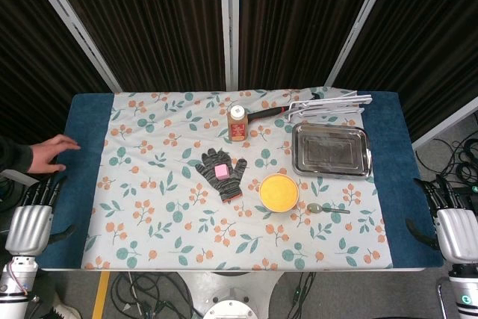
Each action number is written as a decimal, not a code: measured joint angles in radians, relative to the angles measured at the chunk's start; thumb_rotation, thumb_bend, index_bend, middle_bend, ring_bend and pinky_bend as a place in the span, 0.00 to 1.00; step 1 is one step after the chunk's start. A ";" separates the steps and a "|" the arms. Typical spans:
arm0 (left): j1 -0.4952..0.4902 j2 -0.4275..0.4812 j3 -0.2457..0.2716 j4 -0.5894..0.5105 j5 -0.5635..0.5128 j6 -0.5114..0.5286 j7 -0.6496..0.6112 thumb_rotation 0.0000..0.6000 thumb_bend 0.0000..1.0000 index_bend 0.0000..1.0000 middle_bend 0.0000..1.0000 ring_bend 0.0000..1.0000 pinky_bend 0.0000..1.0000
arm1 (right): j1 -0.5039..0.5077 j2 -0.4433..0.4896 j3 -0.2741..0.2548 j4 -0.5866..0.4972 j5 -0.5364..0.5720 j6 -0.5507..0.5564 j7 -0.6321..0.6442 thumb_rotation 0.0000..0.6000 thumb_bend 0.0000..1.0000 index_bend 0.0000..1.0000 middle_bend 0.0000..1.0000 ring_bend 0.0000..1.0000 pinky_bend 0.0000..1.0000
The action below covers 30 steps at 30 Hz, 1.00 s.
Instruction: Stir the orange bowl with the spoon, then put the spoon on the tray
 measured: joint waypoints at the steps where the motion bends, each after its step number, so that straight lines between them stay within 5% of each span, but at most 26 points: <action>1: 0.000 0.001 0.000 0.000 0.000 0.000 0.001 1.00 0.04 0.10 0.10 0.10 0.13 | 0.000 0.000 0.000 0.000 -0.001 0.000 0.001 1.00 0.22 0.14 0.19 0.00 0.16; 17: 0.006 0.003 0.005 -0.001 0.007 0.010 -0.013 1.00 0.04 0.10 0.10 0.10 0.13 | -0.006 0.000 -0.007 0.008 -0.020 0.008 0.011 1.00 0.22 0.14 0.25 0.06 0.21; 20: 0.006 0.003 0.006 0.000 0.005 0.007 -0.016 1.00 0.04 0.10 0.10 0.10 0.13 | 0.006 0.000 -0.009 0.005 -0.030 -0.010 -0.010 1.00 0.22 0.14 0.37 0.23 0.37; 25: 0.008 -0.001 0.008 0.005 0.006 0.008 -0.026 1.00 0.04 0.10 0.10 0.10 0.13 | 0.057 -0.005 -0.008 -0.011 -0.039 -0.094 -0.086 1.00 0.20 0.30 0.79 0.77 0.90; 30: 0.015 -0.005 0.011 0.015 -0.002 0.006 -0.038 1.00 0.04 0.10 0.10 0.10 0.13 | 0.134 -0.038 0.001 -0.020 -0.019 -0.233 -0.144 1.00 0.18 0.44 0.92 0.92 1.00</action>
